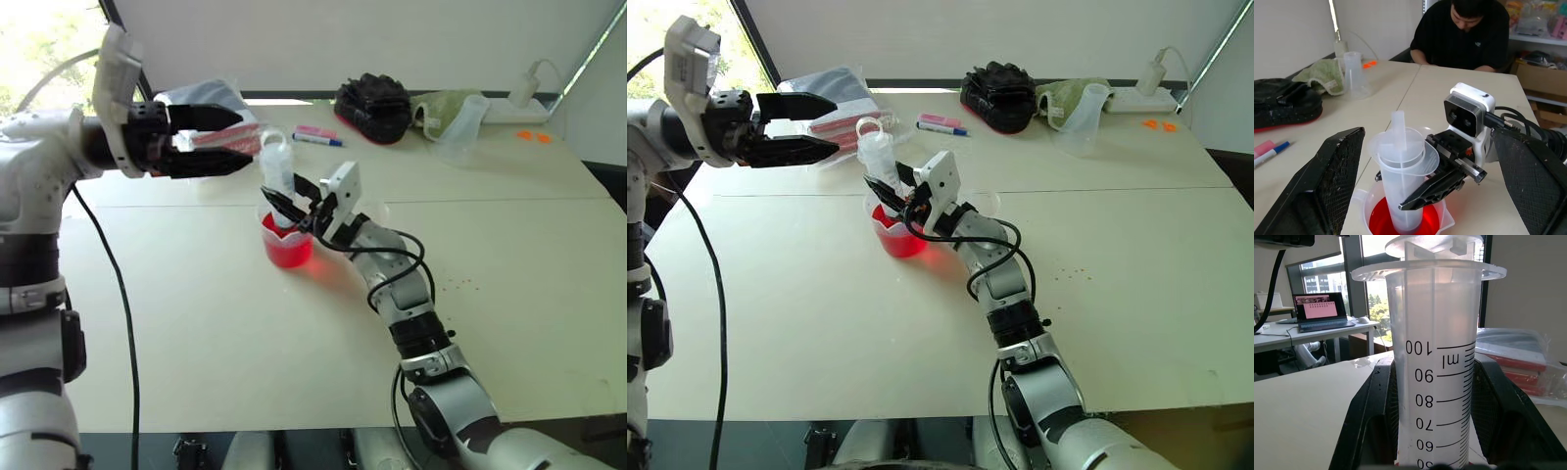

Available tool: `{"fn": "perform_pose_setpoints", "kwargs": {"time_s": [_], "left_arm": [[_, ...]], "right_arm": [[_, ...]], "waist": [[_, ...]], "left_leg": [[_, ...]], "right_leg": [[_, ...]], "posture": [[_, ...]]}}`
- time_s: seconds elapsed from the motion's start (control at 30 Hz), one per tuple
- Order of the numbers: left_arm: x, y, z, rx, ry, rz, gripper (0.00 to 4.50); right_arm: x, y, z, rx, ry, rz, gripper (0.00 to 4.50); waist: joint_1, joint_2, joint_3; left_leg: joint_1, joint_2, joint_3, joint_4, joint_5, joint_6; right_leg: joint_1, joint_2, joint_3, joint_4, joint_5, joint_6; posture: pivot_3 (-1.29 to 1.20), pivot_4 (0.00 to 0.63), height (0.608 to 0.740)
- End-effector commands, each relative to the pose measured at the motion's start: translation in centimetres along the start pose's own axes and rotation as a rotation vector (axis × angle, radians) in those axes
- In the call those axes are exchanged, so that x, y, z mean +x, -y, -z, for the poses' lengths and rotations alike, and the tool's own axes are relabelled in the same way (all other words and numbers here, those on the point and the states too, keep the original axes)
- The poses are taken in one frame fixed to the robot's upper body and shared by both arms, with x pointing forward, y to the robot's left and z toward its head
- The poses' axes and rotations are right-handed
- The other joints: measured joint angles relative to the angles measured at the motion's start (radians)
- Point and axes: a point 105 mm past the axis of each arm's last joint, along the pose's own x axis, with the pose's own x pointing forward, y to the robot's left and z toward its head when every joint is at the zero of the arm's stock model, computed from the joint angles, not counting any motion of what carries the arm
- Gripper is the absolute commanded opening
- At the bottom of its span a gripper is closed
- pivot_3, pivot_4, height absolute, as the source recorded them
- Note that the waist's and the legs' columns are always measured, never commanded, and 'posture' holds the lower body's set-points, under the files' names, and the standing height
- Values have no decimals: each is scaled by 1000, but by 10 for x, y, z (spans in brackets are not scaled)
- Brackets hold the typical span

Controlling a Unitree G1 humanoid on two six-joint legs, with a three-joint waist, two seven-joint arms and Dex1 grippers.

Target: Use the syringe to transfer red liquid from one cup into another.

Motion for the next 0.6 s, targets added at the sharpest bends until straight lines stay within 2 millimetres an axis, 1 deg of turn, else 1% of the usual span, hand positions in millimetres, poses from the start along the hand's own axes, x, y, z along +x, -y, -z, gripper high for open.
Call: {"fn": "perform_pose_setpoints", "kwargs": {"time_s": [0.03, 0.17, 0.4, 0.5, 0.6], "left_arm": [[1, 2, 4, 10, -19, -13, 4326], [5, -1, 6, 0, -15, -30, 4326], [14, -12, 16, -43, -19, -92, 4326], [18, -12, 16, -57, -5, -93, 4326], [24, -12, 11, -58, 39, -89, 4326]], "right_arm": [[2, -4, -10, -28, 42, -18, 1400], [2, -5, -10, -29, 40, -21, 1400], [2, -5, -9, -34, 35, -24, 1400], [2, -5, -9, -36, 33, -27, 1400], [2, -5, -9, -38, 30, -31, 1400]], "waist": [[0, 0, 0], [1, 0, 0], [0, 0, 0], [0, 0, 0], [1, 0, 0]], "left_leg": [[0, 0, 0, 0, 0, 0], [0, 0, 0, 0, 0, 0], [0, 0, 0, 0, 0, 0], [1, 0, 0, 0, 0, 0], [1, 0, 0, 0, 0, 0]], "right_leg": [[0, 0, 0, 0, 0, 0], [0, 0, 0, 0, 0, 0], [0, 0, 0, 0, 0, 0], [0, 0, 0, 1, 0, 0], [0, 0, 0, 1, 0, 0]], "posture": [[0, 150, 711], [0, 150, 711], [0, 150, 711], [0, 150, 711], [0, 150, 711]]}}
